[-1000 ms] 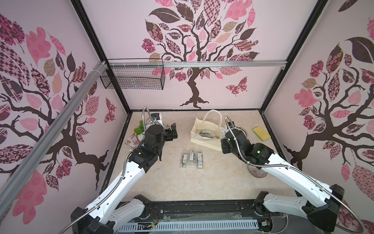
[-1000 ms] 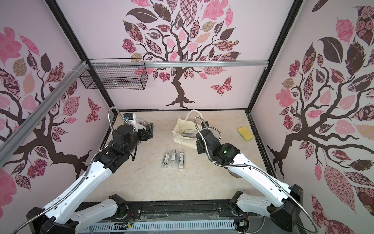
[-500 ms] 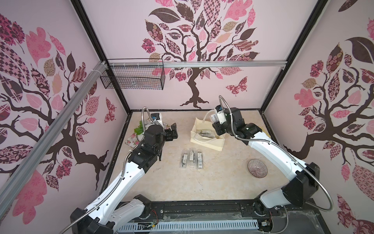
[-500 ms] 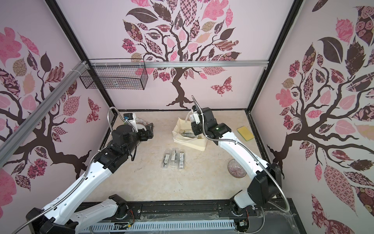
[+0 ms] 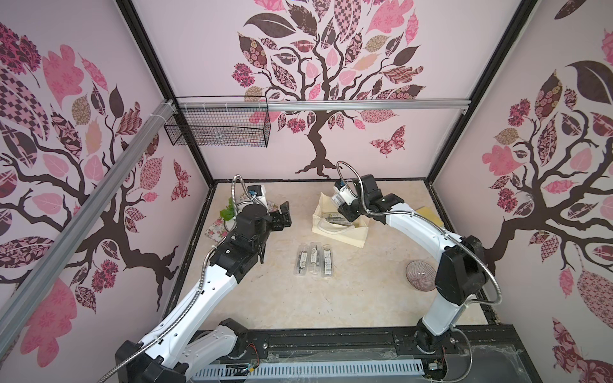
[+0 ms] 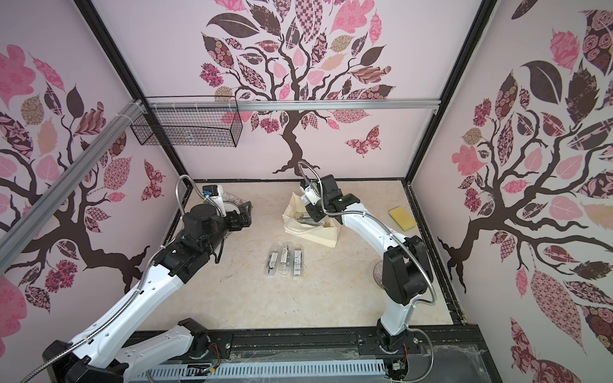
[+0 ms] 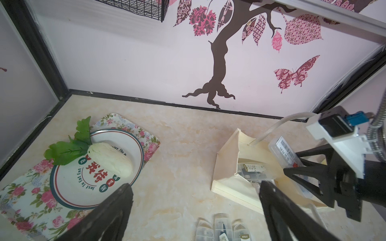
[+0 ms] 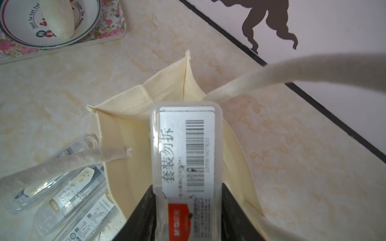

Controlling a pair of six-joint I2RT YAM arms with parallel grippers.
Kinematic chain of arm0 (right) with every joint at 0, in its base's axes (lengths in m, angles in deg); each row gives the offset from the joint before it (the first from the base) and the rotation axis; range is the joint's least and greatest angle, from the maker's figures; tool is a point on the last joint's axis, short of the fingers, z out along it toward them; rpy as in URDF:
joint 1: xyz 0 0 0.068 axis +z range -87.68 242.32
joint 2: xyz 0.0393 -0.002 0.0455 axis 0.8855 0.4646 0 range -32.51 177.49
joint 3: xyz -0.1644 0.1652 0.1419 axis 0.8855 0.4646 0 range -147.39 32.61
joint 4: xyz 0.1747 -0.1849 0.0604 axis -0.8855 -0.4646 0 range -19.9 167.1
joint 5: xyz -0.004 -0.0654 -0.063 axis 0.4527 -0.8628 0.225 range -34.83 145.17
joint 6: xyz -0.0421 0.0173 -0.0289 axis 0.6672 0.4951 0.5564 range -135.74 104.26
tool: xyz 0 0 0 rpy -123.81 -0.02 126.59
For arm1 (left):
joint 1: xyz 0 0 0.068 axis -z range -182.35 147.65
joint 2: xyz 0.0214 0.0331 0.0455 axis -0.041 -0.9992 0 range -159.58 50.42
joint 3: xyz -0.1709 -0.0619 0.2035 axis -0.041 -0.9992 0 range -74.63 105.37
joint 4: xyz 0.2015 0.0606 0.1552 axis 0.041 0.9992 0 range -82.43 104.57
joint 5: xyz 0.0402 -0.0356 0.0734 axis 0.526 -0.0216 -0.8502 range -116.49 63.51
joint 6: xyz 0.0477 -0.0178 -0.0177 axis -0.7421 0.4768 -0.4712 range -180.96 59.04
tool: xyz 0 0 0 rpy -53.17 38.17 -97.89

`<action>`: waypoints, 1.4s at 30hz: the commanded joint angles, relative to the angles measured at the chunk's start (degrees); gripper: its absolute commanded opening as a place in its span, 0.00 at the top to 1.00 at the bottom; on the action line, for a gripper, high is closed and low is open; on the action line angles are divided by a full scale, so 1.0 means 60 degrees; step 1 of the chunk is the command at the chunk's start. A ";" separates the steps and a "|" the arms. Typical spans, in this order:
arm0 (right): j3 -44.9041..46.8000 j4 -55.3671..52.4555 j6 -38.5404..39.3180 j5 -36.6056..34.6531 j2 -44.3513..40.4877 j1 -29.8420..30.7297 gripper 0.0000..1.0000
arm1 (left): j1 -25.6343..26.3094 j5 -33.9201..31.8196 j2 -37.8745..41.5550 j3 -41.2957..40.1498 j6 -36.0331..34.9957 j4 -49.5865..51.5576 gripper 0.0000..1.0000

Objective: Put the compass set into the canvas bag
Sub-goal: Place the compass set in the canvas bag.

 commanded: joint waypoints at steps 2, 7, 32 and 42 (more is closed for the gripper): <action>-0.0207 -0.0038 0.0533 0.0711 0.0572 -0.0360 0.58 | -0.0062 0.0066 -0.0007 -0.0184 -0.0023 -0.0228 0.03; 0.0101 0.0061 0.0587 0.0963 0.0873 -0.0360 0.58 | -0.0084 0.0125 -0.0199 -0.0140 0.0012 -0.0300 0.03; -0.1494 -0.1112 0.0619 -0.0445 0.2960 -0.0360 0.22 | -0.0109 0.0115 -0.0152 -0.0230 0.0043 -0.0281 0.03; -0.0539 0.0680 -0.0191 -0.0230 0.0431 -0.0361 0.04 | -0.0145 0.0231 -0.0641 0.0123 0.0207 0.0402 0.03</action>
